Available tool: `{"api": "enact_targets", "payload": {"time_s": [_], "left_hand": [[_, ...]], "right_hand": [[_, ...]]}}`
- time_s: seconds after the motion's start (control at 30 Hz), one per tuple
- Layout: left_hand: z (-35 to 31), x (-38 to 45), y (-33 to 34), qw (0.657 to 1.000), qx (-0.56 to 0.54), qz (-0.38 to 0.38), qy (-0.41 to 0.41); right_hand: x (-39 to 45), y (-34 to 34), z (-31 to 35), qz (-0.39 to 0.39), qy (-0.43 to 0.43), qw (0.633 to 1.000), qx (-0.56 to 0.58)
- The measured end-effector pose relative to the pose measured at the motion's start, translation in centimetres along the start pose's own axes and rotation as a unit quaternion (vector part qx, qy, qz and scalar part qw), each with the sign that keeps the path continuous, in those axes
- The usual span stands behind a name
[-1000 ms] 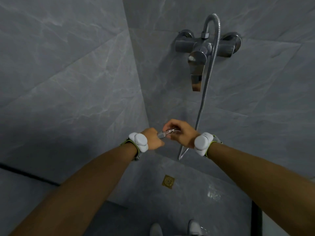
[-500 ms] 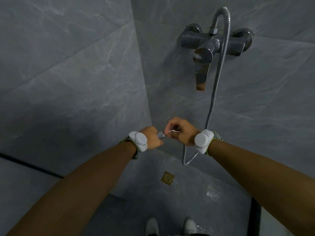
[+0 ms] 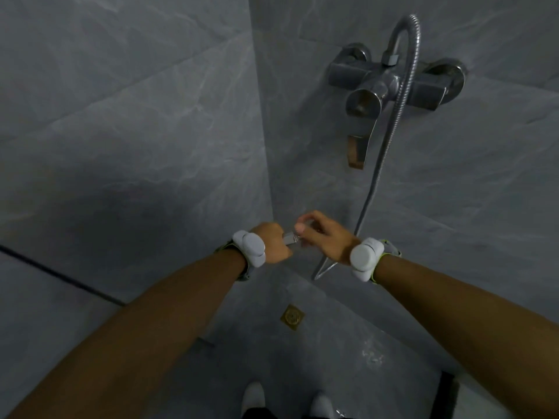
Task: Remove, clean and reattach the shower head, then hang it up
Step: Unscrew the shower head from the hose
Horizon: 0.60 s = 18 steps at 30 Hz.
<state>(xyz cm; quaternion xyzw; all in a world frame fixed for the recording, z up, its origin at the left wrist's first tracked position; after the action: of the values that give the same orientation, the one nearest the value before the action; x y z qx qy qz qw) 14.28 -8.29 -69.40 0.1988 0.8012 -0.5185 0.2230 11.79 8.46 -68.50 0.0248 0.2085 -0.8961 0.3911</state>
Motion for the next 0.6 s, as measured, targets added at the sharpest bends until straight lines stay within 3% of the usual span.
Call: {"api": "enact_targets", "payload": {"time_s": [0.1, 0.17, 0.3, 0.4, 0.5, 0.6], "left_hand": [[-0.4, -0.2, 0.2, 1.000, 0.023, -0.008, -0.011], [-0.9, -0.2, 0.4, 1.000, 0.017, -0.014, -0.018], [-1.4, -0.1, 0.6, 0.999, -0.010, -0.020, -0.025], [-1.7, -0.3, 0.5, 0.999, -0.015, -0.029, -0.032], [-1.6, -0.7, 0.8, 0.999, 0.003, -0.033, -0.039], [-1.3, -0.9, 1.0, 0.998, -0.011, -0.029, -0.047]], "right_hand": [[0.1, -1.1, -0.3, 0.039, 0.057, 0.997, 0.022], [-0.3, -1.5, -0.5, 0.051, 0.025, 0.998, 0.020], [-0.8, -1.3, -1.1, -0.013, -0.086, 0.994, -0.066], [-1.1, -1.3, -0.8, -0.029, -0.081, 0.996, -0.034], [-0.9, -1.7, -0.4, 0.029, -0.025, 0.999, 0.017], [-0.8, -2.0, -0.5, 0.062, -0.067, 0.996, -0.025]]}}
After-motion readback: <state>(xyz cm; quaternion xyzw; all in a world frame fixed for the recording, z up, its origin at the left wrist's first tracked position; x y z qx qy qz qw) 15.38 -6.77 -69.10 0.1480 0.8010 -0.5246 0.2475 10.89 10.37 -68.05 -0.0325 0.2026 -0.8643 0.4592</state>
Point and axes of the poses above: each hand's wrist, its own x-axis towards the middle knuckle, its own y-axis out of the palm, z = x × y, the point moved 1 cm from there along x, towards the middle knuckle, and after that the axes turned 12 degrees about z, right-handed, at the moved point
